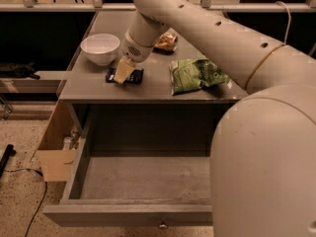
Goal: Place rxbar blueberry into top drawer
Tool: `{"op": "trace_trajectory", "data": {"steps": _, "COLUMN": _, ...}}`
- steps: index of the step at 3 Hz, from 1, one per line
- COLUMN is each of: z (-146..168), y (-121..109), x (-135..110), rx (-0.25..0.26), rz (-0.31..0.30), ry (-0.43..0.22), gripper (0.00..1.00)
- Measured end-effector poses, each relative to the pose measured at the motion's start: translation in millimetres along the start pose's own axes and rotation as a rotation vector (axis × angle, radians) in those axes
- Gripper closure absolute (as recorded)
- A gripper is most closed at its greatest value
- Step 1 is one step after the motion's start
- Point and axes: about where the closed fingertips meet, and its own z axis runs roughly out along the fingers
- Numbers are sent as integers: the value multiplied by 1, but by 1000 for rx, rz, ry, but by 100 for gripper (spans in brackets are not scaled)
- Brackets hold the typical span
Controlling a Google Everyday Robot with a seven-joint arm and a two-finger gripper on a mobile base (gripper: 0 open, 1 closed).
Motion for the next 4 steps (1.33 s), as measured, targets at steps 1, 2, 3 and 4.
{"op": "trace_trajectory", "data": {"steps": 1, "z": -2, "y": 0, "x": -1, "rx": 0, "rz": 0, "ry": 0, "gripper": 100}}
{"op": "trace_trajectory", "data": {"steps": 2, "z": -34, "y": 9, "x": 28, "rx": 23, "rz": 35, "ry": 27, "gripper": 100}}
{"op": "trace_trajectory", "data": {"steps": 3, "z": -92, "y": 36, "x": 84, "rx": 53, "rz": 104, "ry": 38, "gripper": 100}}
{"op": "trace_trajectory", "data": {"steps": 4, "z": -147, "y": 73, "x": 131, "rx": 90, "rz": 180, "ry": -4, "gripper": 100}}
